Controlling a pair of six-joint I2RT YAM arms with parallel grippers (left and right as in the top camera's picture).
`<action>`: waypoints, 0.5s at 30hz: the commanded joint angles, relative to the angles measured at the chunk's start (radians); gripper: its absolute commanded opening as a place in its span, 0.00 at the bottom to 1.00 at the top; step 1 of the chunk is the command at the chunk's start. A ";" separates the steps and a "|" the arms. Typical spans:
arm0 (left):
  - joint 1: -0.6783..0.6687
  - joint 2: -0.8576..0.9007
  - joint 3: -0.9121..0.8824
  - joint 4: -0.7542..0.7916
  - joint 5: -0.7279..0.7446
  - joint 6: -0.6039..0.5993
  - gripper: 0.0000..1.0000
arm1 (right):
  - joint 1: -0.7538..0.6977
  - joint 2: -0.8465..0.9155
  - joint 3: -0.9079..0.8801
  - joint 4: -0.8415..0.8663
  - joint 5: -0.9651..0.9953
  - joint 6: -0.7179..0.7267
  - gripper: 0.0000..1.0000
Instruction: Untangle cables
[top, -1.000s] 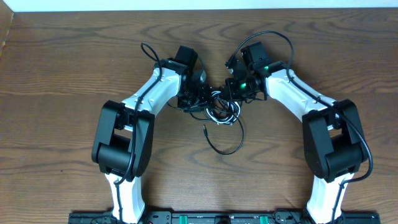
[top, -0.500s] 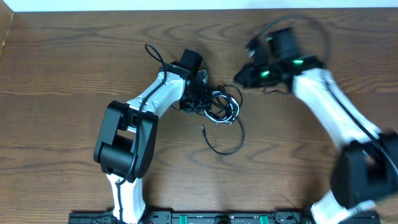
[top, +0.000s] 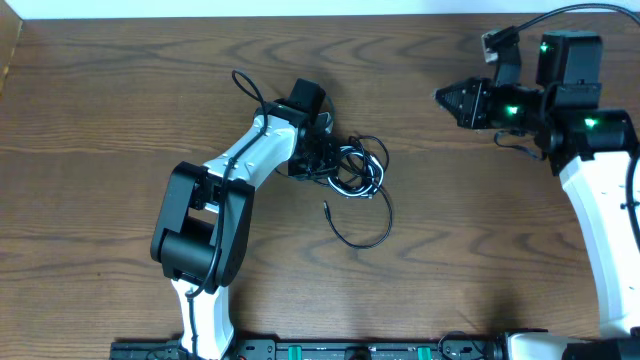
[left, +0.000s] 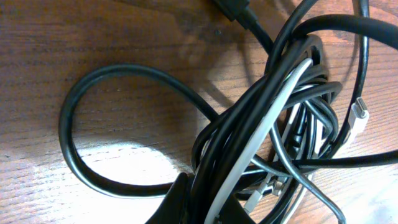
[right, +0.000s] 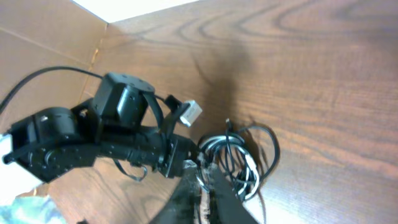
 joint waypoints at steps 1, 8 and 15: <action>0.006 0.015 0.009 -0.003 0.012 -0.002 0.08 | 0.009 0.034 0.002 -0.007 -0.015 -0.021 0.12; 0.010 -0.060 0.015 0.013 0.061 0.014 0.06 | 0.029 0.082 0.002 -0.014 -0.015 -0.024 0.22; 0.041 -0.195 0.015 0.021 0.180 0.013 0.08 | 0.056 0.145 0.002 -0.014 -0.063 -0.051 0.35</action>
